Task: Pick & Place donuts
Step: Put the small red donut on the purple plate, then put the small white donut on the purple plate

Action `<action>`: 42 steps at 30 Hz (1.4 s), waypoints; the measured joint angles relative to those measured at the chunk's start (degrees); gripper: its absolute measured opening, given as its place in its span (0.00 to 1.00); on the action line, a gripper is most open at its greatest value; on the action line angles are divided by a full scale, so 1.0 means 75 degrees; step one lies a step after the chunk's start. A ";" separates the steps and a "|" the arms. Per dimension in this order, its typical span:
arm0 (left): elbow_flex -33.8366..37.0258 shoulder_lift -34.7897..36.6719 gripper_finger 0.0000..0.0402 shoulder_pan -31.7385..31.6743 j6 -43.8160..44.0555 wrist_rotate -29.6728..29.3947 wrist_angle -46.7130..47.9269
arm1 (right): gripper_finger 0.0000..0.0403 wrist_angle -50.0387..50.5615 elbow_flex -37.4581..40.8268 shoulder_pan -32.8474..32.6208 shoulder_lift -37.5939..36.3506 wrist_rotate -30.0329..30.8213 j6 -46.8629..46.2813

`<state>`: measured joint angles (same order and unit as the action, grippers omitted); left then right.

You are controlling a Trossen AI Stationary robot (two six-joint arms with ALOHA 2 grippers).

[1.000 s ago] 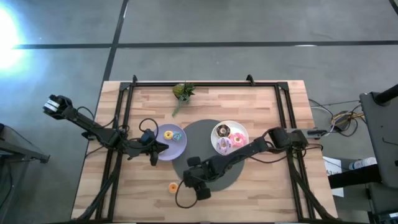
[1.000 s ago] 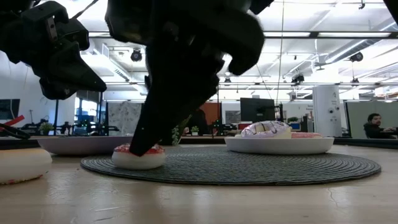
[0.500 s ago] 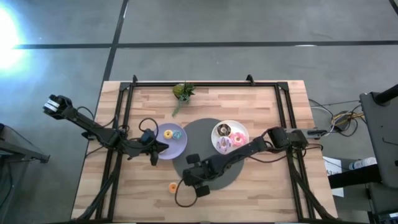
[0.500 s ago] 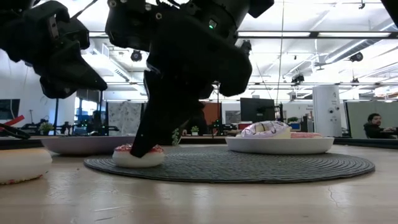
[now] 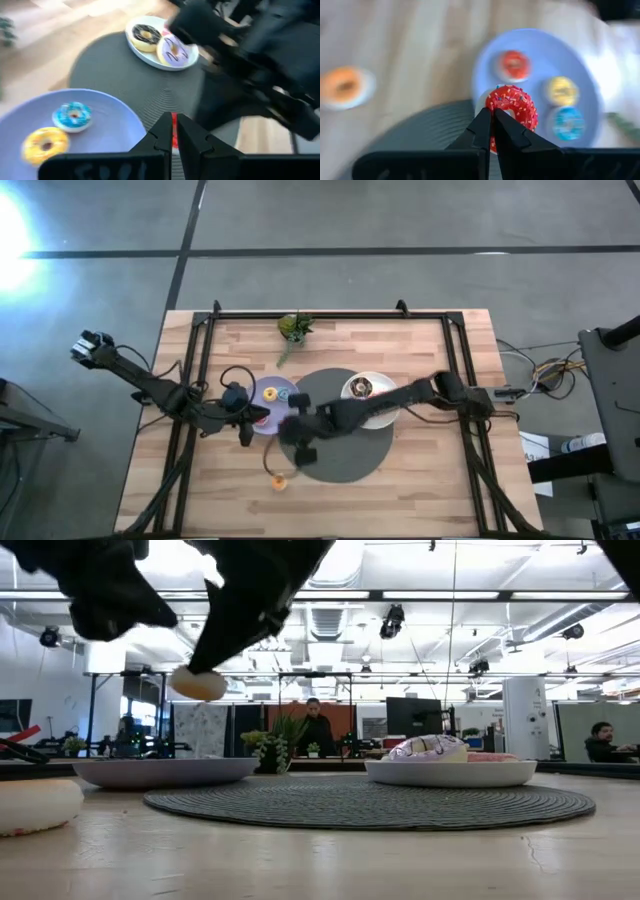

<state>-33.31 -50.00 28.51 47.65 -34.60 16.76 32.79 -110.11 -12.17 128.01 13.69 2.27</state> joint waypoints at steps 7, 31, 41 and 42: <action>-0.0893 0.0026 0.00 0.0691 0.0620 -0.0937 0.1839 | 0.02 -0.0279 0.0202 0.0895 0.0252 -0.0718 0.0395; -0.0540 0.0044 0.00 0.1056 0.1587 -0.1598 0.2205 | 0.38 0.0244 0.0131 0.1370 0.0582 -0.1609 0.0676; 0.0652 -0.0183 0.00 0.1043 0.3441 -0.0148 0.1895 | 0.40 0.0399 0.0163 0.1189 -0.0293 -0.0823 0.0417; 0.0807 -0.0225 0.00 0.1016 0.3469 -0.0028 0.1593 | 0.39 0.0394 0.0163 0.1193 -0.0344 -0.0818 0.0296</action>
<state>-27.25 -51.69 36.13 73.66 -34.81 28.71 35.74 -108.88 -3.22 125.43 7.55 4.48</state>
